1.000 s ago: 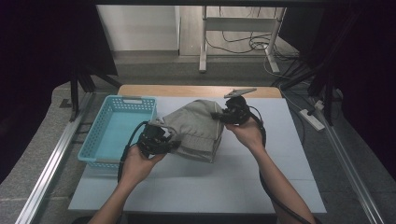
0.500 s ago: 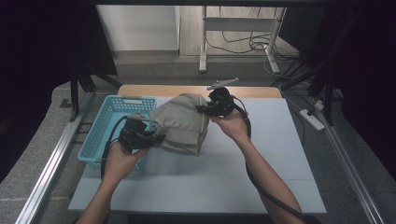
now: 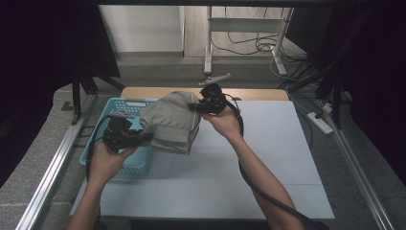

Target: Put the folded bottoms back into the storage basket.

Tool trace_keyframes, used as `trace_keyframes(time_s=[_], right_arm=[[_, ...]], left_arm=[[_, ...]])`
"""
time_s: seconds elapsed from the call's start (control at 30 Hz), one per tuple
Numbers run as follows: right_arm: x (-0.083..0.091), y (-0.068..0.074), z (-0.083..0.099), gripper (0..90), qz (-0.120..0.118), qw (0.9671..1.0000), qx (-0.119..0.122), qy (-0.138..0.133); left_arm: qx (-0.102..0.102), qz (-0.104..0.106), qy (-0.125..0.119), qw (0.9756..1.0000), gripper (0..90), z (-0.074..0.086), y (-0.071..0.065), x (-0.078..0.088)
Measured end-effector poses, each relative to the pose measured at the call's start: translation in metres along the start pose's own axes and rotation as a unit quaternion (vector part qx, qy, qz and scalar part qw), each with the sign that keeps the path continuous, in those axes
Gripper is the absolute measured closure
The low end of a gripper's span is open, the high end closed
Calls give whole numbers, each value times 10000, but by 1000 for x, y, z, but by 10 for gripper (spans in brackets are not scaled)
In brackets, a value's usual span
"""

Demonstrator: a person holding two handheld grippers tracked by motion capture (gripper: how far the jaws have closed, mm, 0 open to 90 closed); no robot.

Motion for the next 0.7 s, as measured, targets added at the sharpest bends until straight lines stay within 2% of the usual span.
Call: trace_keyframes(time_s=[0.17, 0.7], right_arm=[[-13, 7, -6, 730, -38, 10000, 39, -3], [-50, 29, -20, 729, -215, 9996, 173, 38]], left_arm=[[137, -70, -64, 9999, 735, 2, 11, 9], [340, -313, -204, 9987, 737, 5, 40, 38]])
Point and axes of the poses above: each handheld gripper's, and its own axes: x roughly backward along the jaws, z roughly out of its underside, y roughly to its left, the point moved 4 cm from there along -x, roughly forward along the jaws, and after that the axes turned 12 degrees about -y, right-handed, at the moved point
